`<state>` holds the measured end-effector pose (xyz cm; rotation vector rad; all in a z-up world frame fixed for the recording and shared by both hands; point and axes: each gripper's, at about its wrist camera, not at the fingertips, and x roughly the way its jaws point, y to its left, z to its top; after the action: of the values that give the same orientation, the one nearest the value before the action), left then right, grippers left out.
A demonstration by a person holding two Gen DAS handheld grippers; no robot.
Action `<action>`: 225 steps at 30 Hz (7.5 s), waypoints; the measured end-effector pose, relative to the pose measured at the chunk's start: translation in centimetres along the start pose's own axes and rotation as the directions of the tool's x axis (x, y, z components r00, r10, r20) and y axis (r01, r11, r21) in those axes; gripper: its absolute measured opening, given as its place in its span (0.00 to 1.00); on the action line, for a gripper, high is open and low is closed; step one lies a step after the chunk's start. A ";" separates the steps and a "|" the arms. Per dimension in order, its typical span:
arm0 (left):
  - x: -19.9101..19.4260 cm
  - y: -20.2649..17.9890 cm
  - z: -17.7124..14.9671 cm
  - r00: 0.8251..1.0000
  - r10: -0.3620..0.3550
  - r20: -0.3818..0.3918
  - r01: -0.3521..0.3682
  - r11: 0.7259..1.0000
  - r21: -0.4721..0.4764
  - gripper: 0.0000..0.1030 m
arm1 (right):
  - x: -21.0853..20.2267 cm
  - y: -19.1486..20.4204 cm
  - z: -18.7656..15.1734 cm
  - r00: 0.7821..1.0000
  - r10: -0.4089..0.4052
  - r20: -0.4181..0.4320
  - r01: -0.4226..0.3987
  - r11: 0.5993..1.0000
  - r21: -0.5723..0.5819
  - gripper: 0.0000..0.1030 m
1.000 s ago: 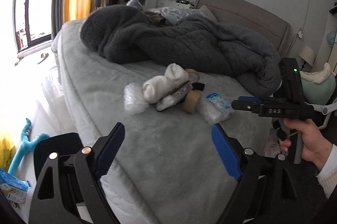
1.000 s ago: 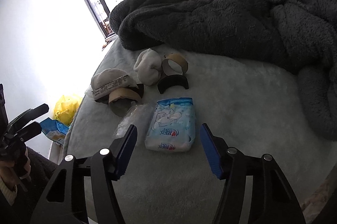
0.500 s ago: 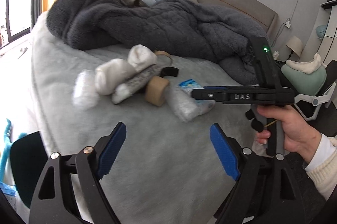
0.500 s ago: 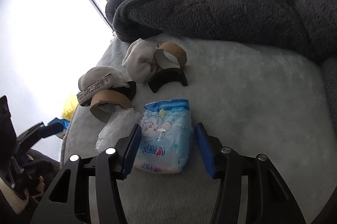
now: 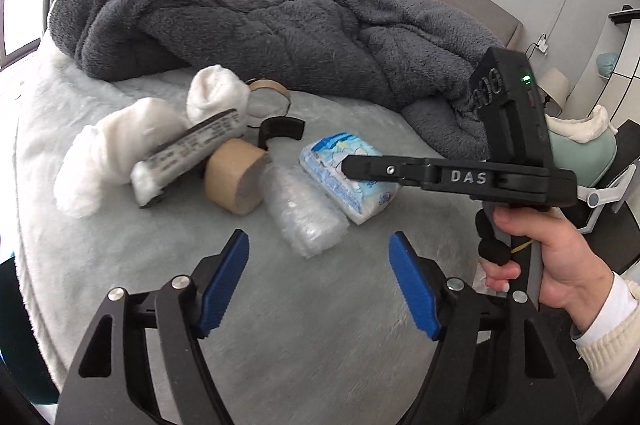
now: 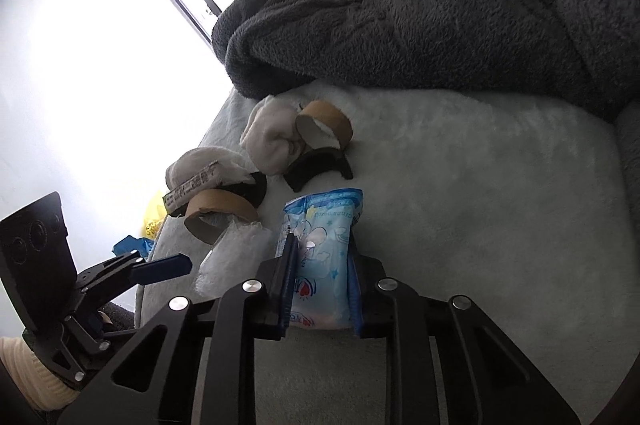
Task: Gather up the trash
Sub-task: 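Grasp the bubble-wrap bundle with the left gripper while the right gripper holds the wipes packet, then carry both items over the teal bin and open the left gripper, then lower the wipes packet into the bin and open the right gripper, then grasp the brown tape roll with the left gripper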
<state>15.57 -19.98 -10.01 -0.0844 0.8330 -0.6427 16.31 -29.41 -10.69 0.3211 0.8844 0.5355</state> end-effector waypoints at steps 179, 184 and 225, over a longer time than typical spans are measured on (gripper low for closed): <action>-31.1 25.2 -7.9 0.828 0.521 0.207 -0.428 0.826 -0.368 0.87 | 32.4 35.0 -5.5 0.919 -0.100 -0.381 -0.076 0.905 -0.419 0.63; -30.5 24.0 -7.2 0.830 0.510 0.226 -0.416 0.836 -0.357 0.88 | 28.6 35.9 -3.5 0.950 -0.060 -0.308 -0.089 0.889 -0.450 0.66; -10.0 11.3 -2.5 0.988 0.090 0.126 -0.093 0.996 0.015 0.85 | 3.3 13.0 6.8 0.983 -0.111 0.146 0.142 0.966 -0.217 0.76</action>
<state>14.49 -4.73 -8.59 -0.0664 0.7049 -0.5540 19.46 -17.21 -2.55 0.0899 0.7018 0.4848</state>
